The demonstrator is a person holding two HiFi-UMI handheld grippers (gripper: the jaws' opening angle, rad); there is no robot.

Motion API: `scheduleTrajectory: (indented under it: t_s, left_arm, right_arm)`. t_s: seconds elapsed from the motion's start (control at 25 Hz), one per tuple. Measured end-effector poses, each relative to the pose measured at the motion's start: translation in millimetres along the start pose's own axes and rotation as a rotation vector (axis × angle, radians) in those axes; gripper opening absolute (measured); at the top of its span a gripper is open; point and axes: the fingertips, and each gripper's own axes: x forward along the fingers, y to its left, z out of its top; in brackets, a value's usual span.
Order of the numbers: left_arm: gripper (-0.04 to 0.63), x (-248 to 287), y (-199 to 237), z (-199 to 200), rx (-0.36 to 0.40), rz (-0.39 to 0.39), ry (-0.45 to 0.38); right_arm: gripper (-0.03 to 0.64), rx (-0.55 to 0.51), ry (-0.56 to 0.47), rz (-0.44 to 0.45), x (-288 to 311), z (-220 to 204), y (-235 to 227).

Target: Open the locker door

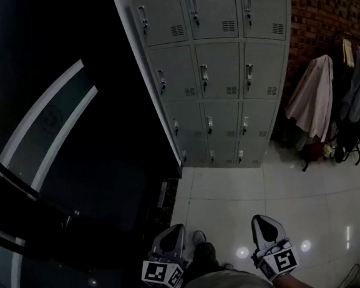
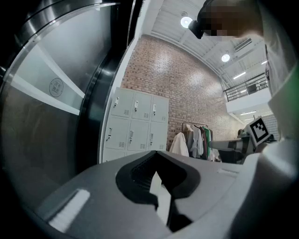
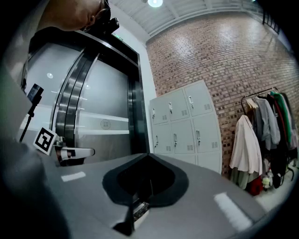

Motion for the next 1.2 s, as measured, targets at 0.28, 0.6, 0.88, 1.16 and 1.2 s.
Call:
scheduleTrajectory:
  t_s: [0.28,0.6,0.88,1.16,1.2]
  left_arm:
    - [0.064,41,48,-29,-0.005,-0.002,0.007]
    - [0.064,134,144,-47,-0.013,0.025,-0.049]
    - [0.064,237,258,-48,0.016,-0.029,-0.054]
    - [0.064,375,335,-70,0.031,0.06,-0.018]
    - [0.064,381,344,-77,0.032,0.066,-0.015]
  right_arm:
    - [0.0,0.014,0.045,-0.013,59,-25,-18]
    - [0.0,-0.017,-0.035,0.006,190,-30,-54]
    - [0.001,-0.052,-0.037,-0.011,341,-24,-78]
    - [0.001,-0.038,-0.048,0.088,495,-28,-162]
    - [0.0,-0.03,-0.085,0.088,508,-27,-164]
